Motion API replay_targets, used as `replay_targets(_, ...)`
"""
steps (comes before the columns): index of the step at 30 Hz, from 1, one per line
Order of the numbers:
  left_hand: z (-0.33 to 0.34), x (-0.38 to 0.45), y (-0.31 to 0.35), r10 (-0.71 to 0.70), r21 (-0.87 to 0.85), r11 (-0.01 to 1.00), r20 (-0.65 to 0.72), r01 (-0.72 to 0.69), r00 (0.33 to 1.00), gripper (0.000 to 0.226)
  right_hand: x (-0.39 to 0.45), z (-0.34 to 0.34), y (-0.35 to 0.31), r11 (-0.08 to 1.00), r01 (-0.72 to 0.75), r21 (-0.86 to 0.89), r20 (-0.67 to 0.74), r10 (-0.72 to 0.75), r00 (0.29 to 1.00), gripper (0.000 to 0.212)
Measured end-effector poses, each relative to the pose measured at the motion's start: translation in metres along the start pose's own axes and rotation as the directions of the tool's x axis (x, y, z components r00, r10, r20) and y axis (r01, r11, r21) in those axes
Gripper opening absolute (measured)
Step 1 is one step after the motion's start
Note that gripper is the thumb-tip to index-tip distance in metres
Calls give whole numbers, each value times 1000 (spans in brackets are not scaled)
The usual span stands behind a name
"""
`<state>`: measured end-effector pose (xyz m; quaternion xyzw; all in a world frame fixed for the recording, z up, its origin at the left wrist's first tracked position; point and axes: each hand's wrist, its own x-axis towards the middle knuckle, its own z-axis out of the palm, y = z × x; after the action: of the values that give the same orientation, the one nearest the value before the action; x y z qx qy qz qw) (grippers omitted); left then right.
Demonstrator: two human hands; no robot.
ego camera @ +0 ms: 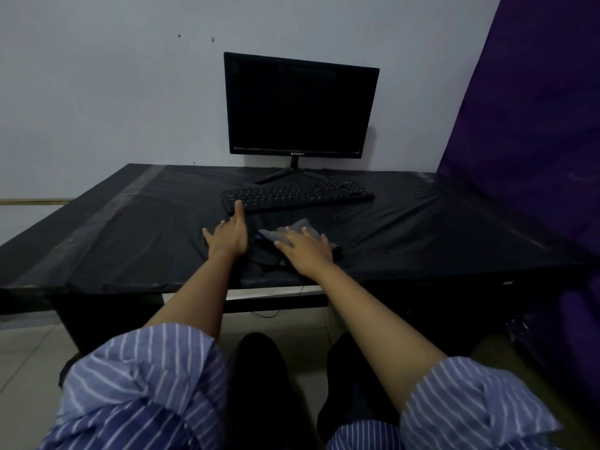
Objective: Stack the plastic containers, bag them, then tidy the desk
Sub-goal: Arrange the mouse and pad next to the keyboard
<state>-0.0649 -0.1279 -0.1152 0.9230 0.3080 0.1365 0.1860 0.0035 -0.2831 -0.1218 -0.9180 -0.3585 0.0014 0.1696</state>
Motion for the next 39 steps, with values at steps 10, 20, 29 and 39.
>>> replay_targets(10,3,3,-3,-14,-13,1000,4,15,1000,54,-2,-12,25,999,-54,6,37,54,998,52)
replay_targets(20,3,3,-1,-11,2,1000,-1,11,1000,52,-17,-25,34,993,-118,10,37,117,992,50)
replay_targets(29,2,2,-1,-5,-11,1000,2,5,1000,54,-25,-5,-13,999,20,47,69,-23,997,51)
replay_targets(39,2,2,-2,-8,-56,998,-11,7,1000,52,3,-22,62,972,-234,-3,-15,234,972,50)
